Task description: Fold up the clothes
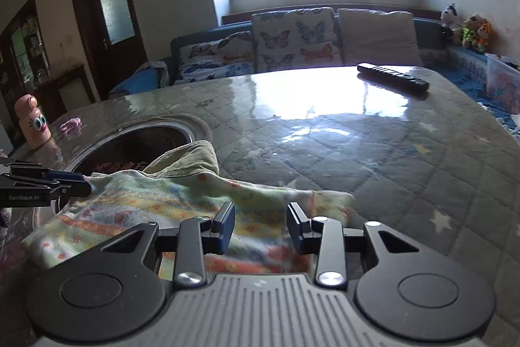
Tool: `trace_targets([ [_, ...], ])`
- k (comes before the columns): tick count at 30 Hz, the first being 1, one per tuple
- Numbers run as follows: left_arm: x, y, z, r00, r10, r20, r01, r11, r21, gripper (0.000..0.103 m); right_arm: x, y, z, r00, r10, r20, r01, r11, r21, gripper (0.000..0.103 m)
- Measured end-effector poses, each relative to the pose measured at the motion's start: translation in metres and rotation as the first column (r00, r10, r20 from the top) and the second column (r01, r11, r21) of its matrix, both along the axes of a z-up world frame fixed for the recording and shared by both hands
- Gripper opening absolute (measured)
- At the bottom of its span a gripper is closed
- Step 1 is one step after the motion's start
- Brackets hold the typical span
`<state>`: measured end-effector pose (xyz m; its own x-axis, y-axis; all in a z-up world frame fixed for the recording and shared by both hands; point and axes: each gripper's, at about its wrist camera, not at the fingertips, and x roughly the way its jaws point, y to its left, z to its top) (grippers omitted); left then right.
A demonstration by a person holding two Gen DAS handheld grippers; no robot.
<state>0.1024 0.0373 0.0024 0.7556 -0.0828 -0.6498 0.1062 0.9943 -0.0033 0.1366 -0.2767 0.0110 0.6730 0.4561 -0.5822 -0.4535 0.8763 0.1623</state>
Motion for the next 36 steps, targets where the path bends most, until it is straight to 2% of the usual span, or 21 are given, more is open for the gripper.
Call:
trace_targets([
  [3,0.009,0.001,-0.007,1.000,0.016,-0.015,-0.016,1.000,0.025,0.028,0.017,0.003,-0.009,1.000,-0.008,-0.015,0.008,1.000,-0.022,0.035],
  [6,0.010,0.006,-0.012,0.999,0.027,-0.020,-0.027,0.999,0.029,0.028,0.020,-0.004,-0.011,0.999,-0.032,-0.023,0.032,0.999,-0.012,0.027],
  [8,0.010,0.008,-0.012,0.999,0.030,-0.019,-0.030,0.999,0.027,0.028,0.019,-0.005,-0.007,0.999,-0.050,-0.014,0.050,0.999,-0.018,0.027],
  [13,0.012,0.007,-0.013,0.999,0.030,-0.014,-0.029,0.999,0.026,0.028,0.022,0.008,-0.001,1.000,-0.005,0.008,0.005,1.000,-0.007,0.028],
  [17,0.013,0.010,-0.012,0.999,0.041,-0.016,-0.040,0.999,0.020,0.030,0.030,0.017,-0.011,1.000,-0.001,-0.006,0.001,0.999,-0.039,0.027],
  [23,0.006,0.020,-0.004,0.997,0.076,-0.012,-0.076,0.997,0.013,0.031,0.017,0.020,0.000,1.000,0.006,0.026,-0.004,0.999,-0.051,0.029],
  [25,0.003,0.024,-0.001,0.995,0.094,-0.010,-0.094,0.996,0.008,0.036,0.008,0.025,0.005,0.999,0.040,0.036,-0.038,0.998,-0.055,0.037],
  [27,-0.001,0.028,0.002,0.994,0.110,-0.004,-0.110,0.994,0.006,0.046,-0.007,0.036,0.011,0.994,0.095,0.060,-0.091,0.993,-0.069,0.037],
  [34,-0.029,0.030,0.008,0.994,0.113,0.013,-0.113,0.994,-0.009,0.056,-0.045,0.072,0.019,0.962,0.262,0.073,-0.257,0.964,-0.069,0.037],
  [36,-0.040,0.028,0.008,0.994,0.104,0.016,-0.103,0.995,-0.010,0.058,-0.061,0.090,0.016,0.939,0.335,0.078,-0.328,0.941,-0.083,0.037],
])
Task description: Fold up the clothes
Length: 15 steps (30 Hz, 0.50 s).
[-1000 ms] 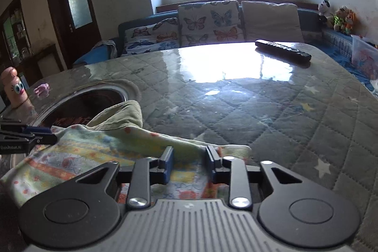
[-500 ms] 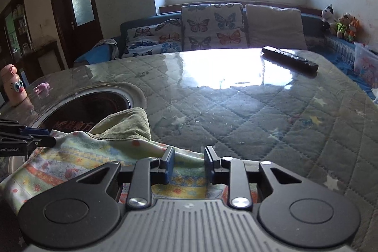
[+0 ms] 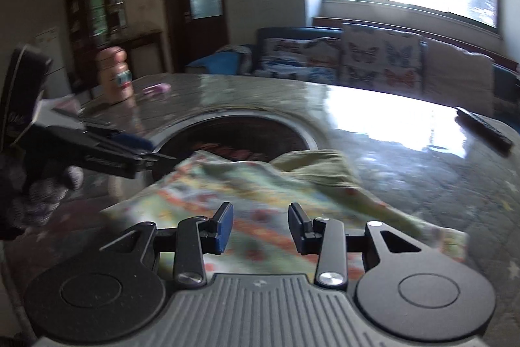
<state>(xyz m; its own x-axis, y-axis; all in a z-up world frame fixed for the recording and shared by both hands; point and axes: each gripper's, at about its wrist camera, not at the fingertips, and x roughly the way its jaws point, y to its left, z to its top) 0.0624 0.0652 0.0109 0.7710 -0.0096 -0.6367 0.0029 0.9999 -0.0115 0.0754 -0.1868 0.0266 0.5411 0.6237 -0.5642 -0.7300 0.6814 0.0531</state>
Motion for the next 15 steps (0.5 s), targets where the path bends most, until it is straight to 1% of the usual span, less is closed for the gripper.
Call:
trace_targets([
  [5,-0.026,-0.009,-0.001,0.999,-0.036,0.022,0.035,0.999,0.040,0.061,-0.028,0.029,-0.007,0.994,0.102,0.037,-0.100,0.994,-0.045,0.037],
  [10,-0.041,-0.020,-0.013,0.998,-0.062,0.029,0.058,0.991,0.118,0.062,-0.041,0.039,-0.016,0.989,0.132,0.069,-0.125,0.988,-0.091,0.037],
  [13,-0.044,-0.021,-0.021,0.997,-0.066,0.028,0.061,0.988,0.142,0.062,-0.047,0.041,-0.015,0.986,0.139,0.093,-0.128,0.985,-0.112,0.037],
  [15,-0.044,-0.020,-0.021,0.998,-0.064,0.030,0.058,0.987,0.148,0.062,-0.049,0.041,-0.010,0.984,0.146,0.106,-0.134,0.984,-0.118,0.037],
])
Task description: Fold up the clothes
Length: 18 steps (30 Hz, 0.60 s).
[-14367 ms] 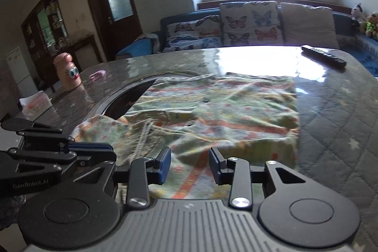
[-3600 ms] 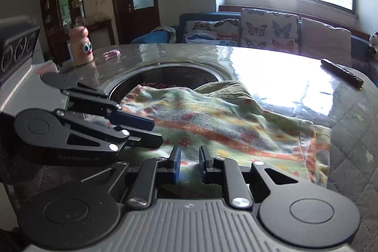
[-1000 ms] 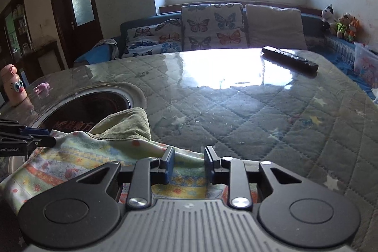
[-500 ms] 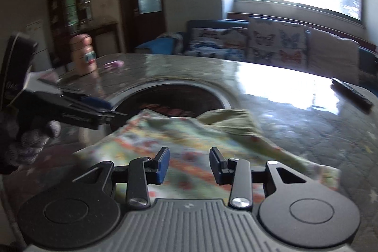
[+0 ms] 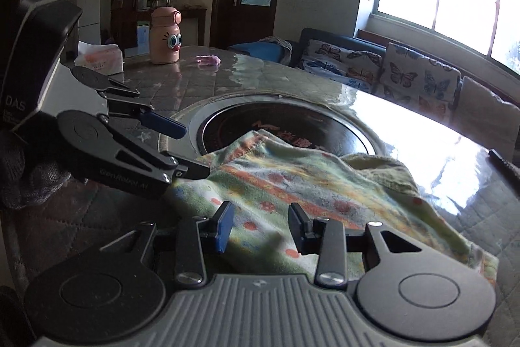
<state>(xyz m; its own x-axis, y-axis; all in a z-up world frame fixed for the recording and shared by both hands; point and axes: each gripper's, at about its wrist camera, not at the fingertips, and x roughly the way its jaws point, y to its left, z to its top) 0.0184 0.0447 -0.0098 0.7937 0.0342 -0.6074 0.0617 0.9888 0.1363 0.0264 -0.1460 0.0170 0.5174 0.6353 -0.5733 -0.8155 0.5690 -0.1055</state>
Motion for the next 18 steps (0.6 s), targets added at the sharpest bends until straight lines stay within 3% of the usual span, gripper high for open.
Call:
trace_targets([
  [6,0.007,0.021,0.017,0.998,0.061,-0.015,-0.062,0.994,-0.091,0.062,-0.008,0.016,0.010,0.996,0.094,0.004,-0.094,0.995,-0.010,0.037],
  [12,0.018,0.043,0.031,0.991,0.122,-0.056,-0.131,0.968,-0.212,0.069,-0.018,0.044,0.003,0.977,0.213,0.008,-0.212,0.974,-0.080,0.038],
  [18,0.025,0.046,0.030,0.987,0.119,-0.105,-0.146,0.942,-0.302,0.072,-0.030,0.068,-0.010,0.959,0.280,0.055,-0.266,0.947,-0.182,0.043],
])
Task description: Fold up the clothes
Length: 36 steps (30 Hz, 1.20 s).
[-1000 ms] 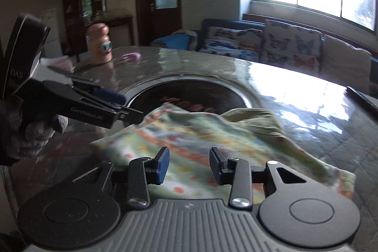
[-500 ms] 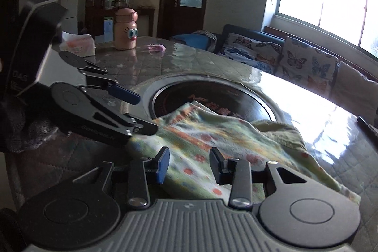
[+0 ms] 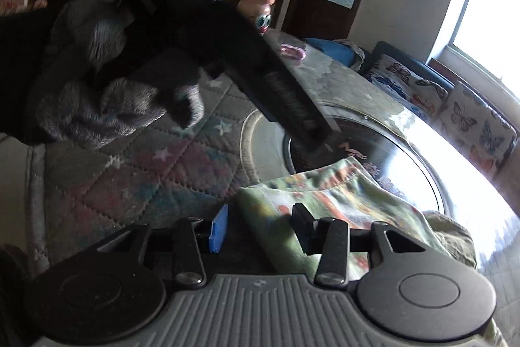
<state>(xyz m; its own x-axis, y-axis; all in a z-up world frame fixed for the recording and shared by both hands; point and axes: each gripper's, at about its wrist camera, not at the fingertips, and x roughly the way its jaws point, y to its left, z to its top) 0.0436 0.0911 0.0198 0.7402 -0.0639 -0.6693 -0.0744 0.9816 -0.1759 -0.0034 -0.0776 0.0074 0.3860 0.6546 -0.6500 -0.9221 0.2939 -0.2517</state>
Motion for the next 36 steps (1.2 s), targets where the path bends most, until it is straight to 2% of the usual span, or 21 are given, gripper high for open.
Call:
trace_targets([
  [2,0.001,0.000,-0.001,1.000,0.002,-0.013,-0.003,0.999,-0.042,0.072,-0.001,0.001,-0.002,1.000,-0.001,0.011,0.001,1.000,-0.002,0.042],
  [4,0.003,-0.001,-0.003,1.000,0.002,-0.026,-0.004,0.997,-0.075,0.072,0.001,-0.001,0.000,1.000,-0.019,0.005,0.019,1.000,0.006,0.029],
  [6,0.005,-0.002,-0.005,0.999,0.003,-0.038,-0.007,0.995,-0.102,0.073,0.004,-0.004,0.002,0.999,-0.032,-0.010,0.032,0.999,0.018,0.023],
  [7,0.007,-0.002,-0.006,0.999,0.006,-0.045,-0.012,0.993,-0.118,0.073,0.007,-0.007,0.005,0.999,-0.037,-0.032,0.038,0.999,0.038,0.017],
  [9,0.010,-0.001,-0.008,0.998,0.023,-0.064,-0.032,0.988,-0.153,0.076,0.011,-0.013,0.012,0.996,-0.046,-0.074,0.052,0.996,0.077,0.014],
  [14,0.019,0.004,-0.014,0.992,0.046,-0.114,-0.075,0.960,-0.269,0.076,0.021,-0.031,0.030,0.988,-0.080,-0.129,0.102,0.980,0.173,0.011],
  [19,0.031,0.002,-0.014,0.990,0.041,-0.138,-0.088,0.931,-0.355,0.072,0.023,-0.048,0.039,0.983,-0.091,-0.159,0.126,0.966,0.225,0.010],
  [22,0.040,-0.003,-0.016,0.987,0.037,-0.153,-0.094,0.917,-0.387,0.058,0.024,-0.060,0.042,0.982,-0.092,-0.165,0.132,0.959,0.249,0.010],
  [24,0.044,-0.005,-0.020,0.985,0.040,-0.170,-0.107,0.909,-0.403,0.037,0.026,-0.069,0.045,0.980,-0.094,-0.175,0.139,0.955,0.263,0.009],
  [27,0.044,-0.006,-0.027,0.982,0.047,-0.184,-0.121,0.902,-0.414,0.021,0.025,-0.074,0.045,0.979,-0.089,-0.183,0.136,0.955,0.265,0.009],
  [29,0.044,-0.007,-0.029,0.982,0.048,-0.185,-0.122,0.902,-0.414,0.016,0.029,-0.071,0.043,0.978,-0.082,-0.192,0.130,0.958,0.255,0.009],
  [33,0.041,-0.008,-0.028,0.984,0.046,-0.174,-0.114,0.910,-0.400,0.013,0.028,-0.079,0.042,0.971,-0.090,-0.219,0.149,0.952,0.269,0.015],
  [34,0.041,-0.008,-0.028,0.984,0.046,-0.173,-0.113,0.910,-0.399,0.013,0.029,-0.082,0.042,0.969,-0.109,-0.224,0.169,0.947,0.274,0.019],
  [36,0.041,-0.008,-0.027,0.985,0.046,-0.169,-0.110,0.912,-0.395,0.013,0.031,-0.093,0.040,0.961,-0.151,-0.231,0.212,0.939,0.269,0.020],
])
